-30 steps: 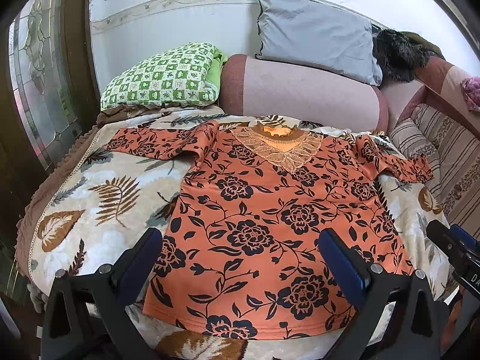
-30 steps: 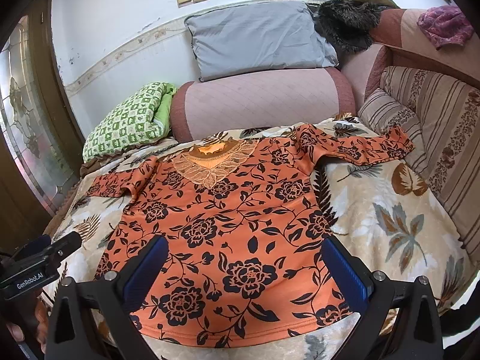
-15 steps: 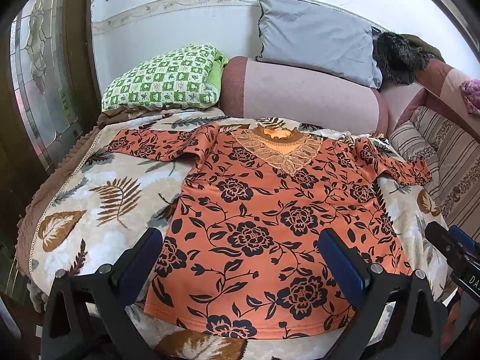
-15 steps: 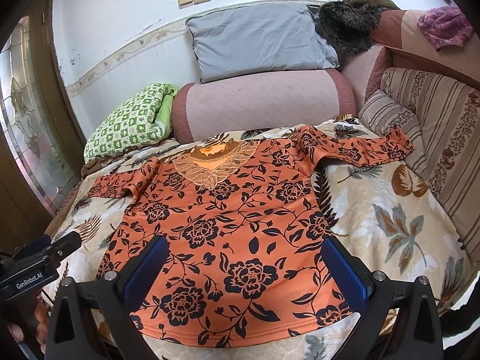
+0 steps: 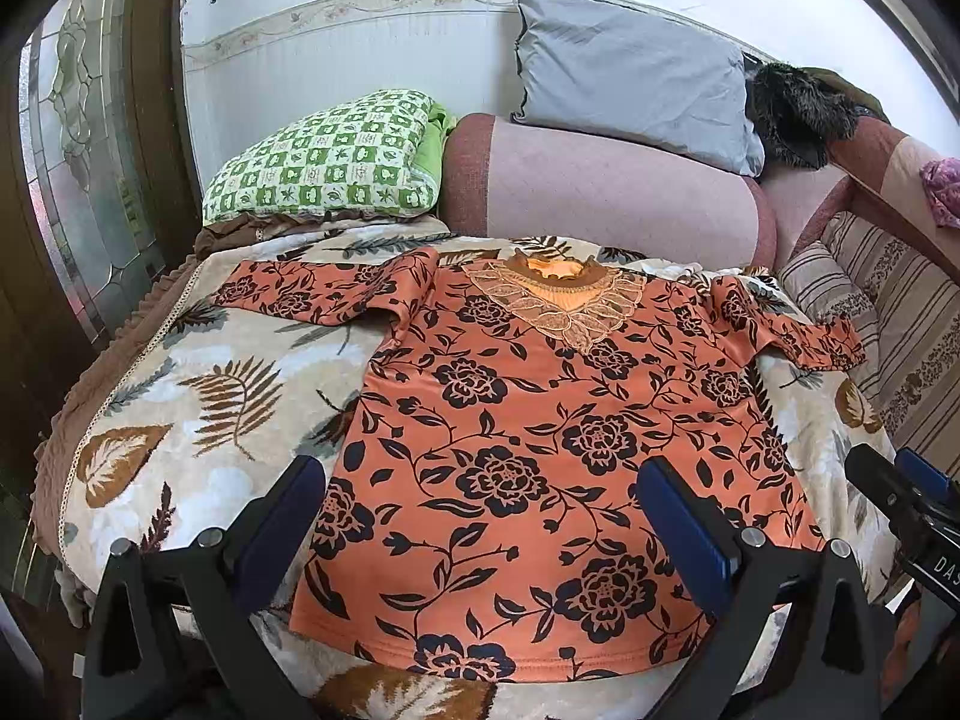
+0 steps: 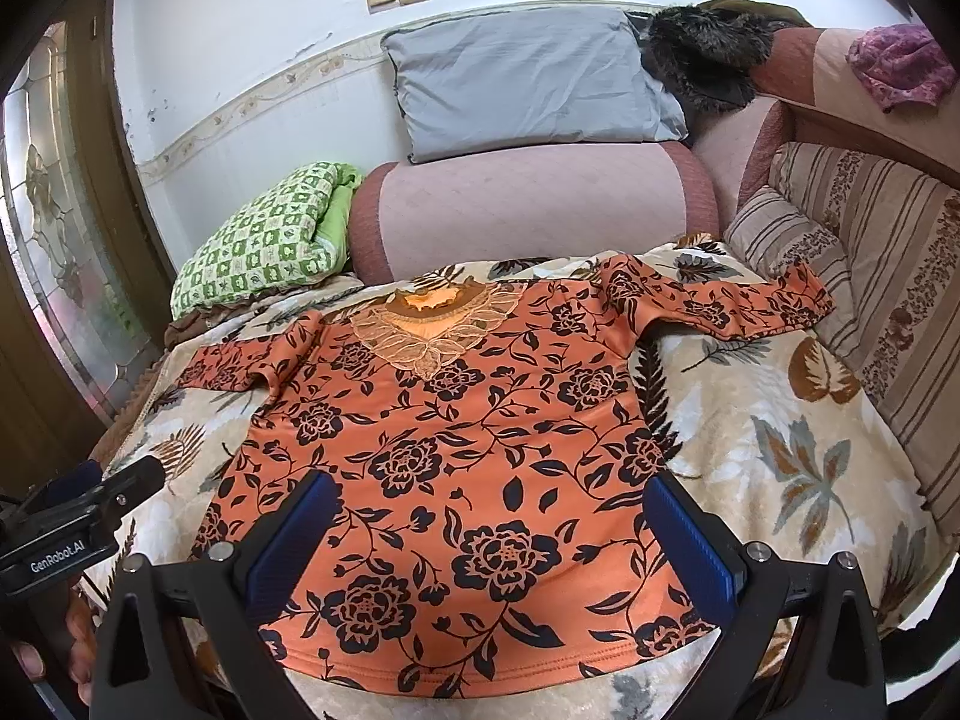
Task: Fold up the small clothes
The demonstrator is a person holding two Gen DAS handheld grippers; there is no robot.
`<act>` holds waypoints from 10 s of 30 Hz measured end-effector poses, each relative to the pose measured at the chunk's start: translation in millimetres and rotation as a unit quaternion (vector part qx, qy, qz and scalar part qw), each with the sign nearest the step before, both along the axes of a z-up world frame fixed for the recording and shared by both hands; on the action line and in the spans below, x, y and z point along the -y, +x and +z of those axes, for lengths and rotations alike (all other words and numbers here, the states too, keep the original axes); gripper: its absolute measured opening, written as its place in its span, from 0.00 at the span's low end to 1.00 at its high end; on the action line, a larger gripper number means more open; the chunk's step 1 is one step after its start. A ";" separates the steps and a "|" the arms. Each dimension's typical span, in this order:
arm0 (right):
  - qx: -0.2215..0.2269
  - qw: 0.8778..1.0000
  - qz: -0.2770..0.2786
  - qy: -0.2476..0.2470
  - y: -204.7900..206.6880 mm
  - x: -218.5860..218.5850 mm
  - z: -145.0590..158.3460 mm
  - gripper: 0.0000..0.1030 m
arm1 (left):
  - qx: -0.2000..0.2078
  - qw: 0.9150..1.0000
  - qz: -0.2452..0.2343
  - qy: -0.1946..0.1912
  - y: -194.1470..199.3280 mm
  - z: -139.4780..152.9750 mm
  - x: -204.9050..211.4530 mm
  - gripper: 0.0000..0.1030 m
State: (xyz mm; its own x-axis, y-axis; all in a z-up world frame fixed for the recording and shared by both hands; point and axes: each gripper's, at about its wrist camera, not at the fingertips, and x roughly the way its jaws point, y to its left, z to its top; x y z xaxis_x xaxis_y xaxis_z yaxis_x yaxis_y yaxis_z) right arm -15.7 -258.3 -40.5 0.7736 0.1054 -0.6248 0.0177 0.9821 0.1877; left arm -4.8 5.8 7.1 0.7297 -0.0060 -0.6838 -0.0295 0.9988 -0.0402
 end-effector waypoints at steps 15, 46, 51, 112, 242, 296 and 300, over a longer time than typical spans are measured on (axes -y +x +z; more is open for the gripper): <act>-0.036 0.996 0.008 0.079 10.1 19.3 -16.8 1.00 | -0.050 0.997 -0.019 -0.063 10.6 -27.9 -14.3 1.00; -0.031 0.883 -0.287 0.369 262.8 449.1 -161.5 0.74 | -0.144 0.989 0.016 0.012 193.6 -152.6 -0.1 1.00; -0.064 0.874 -0.333 0.348 274.7 455.5 -186.8 0.72 | -0.149 0.988 0.017 0.023 194.6 -179.9 -1.8 1.00; -0.143 0.942 0.130 0.274 437.1 -131.7 -137.3 0.73 | 0.002 0.986 0.084 -0.146 112.1 -134.4 -172.0 0.97; -0.040 0.958 -0.080 0.274 181.0 184.5 -139.2 0.70 | -0.094 0.969 -0.197 -0.118 328.6 -126.3 153.0 0.88; -0.186 0.982 0.031 0.002 450.2 92.4 -135.8 0.10 | -0.104 0.991 0.030 -0.084 394.9 -175.0 -106.0 0.08; -0.153 0.988 0.015 -0.020 448.8 91.6 -123.4 0.08 | -0.082 0.992 0.062 -0.068 396.8 -171.4 -111.1 0.06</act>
State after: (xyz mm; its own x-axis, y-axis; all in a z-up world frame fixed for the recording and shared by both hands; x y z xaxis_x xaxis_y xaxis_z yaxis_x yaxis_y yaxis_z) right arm 433.1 -349.9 -164.0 0.5441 0.0958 -0.8335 0.0377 0.9897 0.1383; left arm 392.1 116.9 -164.2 0.6090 -0.0234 -0.7928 -0.1691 0.9727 -0.1586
